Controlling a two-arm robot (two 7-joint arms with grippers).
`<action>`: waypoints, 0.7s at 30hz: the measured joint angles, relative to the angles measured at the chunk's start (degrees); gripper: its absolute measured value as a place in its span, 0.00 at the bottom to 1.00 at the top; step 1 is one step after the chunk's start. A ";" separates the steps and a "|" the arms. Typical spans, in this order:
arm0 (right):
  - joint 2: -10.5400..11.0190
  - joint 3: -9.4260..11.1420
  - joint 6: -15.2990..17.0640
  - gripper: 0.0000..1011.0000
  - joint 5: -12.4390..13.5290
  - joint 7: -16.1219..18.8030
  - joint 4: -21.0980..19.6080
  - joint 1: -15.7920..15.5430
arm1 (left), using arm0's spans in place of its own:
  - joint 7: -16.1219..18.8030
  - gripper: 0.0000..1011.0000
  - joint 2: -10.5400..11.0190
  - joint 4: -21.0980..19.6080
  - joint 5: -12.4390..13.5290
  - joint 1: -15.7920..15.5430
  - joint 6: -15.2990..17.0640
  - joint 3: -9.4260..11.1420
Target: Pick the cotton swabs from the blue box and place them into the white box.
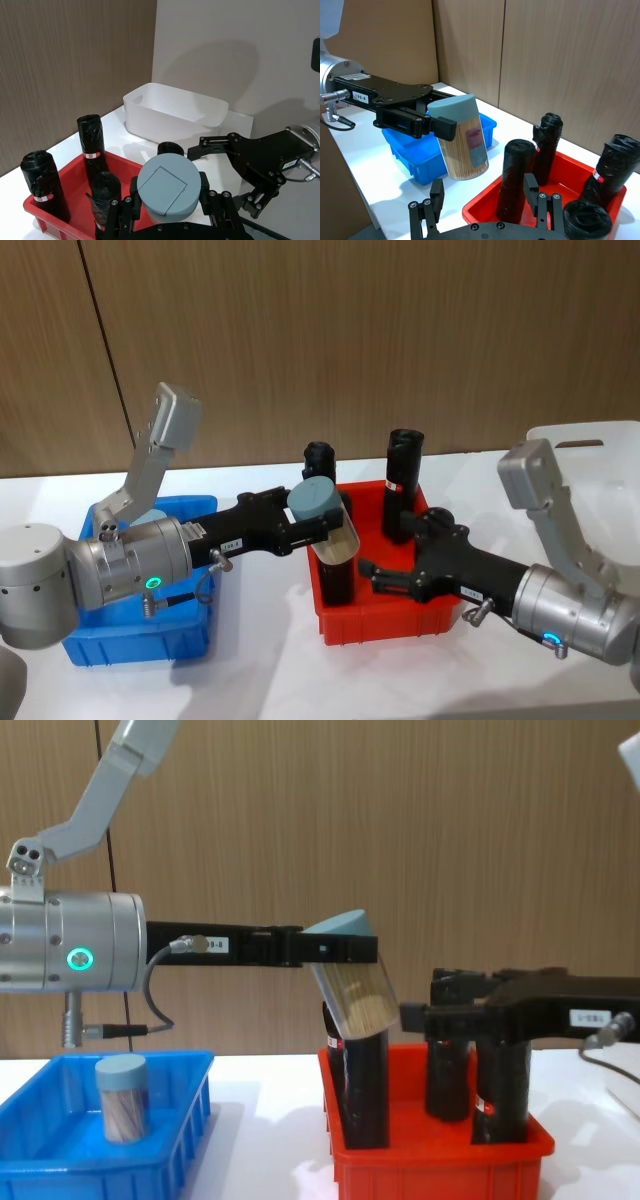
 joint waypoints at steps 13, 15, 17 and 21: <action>-2.29 -1.81 0.06 0.99 -2.72 2.30 3.53 3.67 | 0.01 0.66 0.00 0.00 0.00 0.00 0.00 0.00; -2.63 -2.10 0.08 0.99 -3.13 2.57 3.97 4.19 | 0.02 0.66 0.00 0.00 0.00 0.00 0.00 0.00; -2.92 -2.33 0.09 0.99 -3.42 2.71 4.33 4.60 | 0.02 0.66 0.00 0.00 0.00 0.00 0.00 0.00; -3.53 -2.82 0.10 0.99 -4.17 3.06 5.15 5.52 | 0.01 0.66 0.00 0.00 0.00 0.00 0.00 0.00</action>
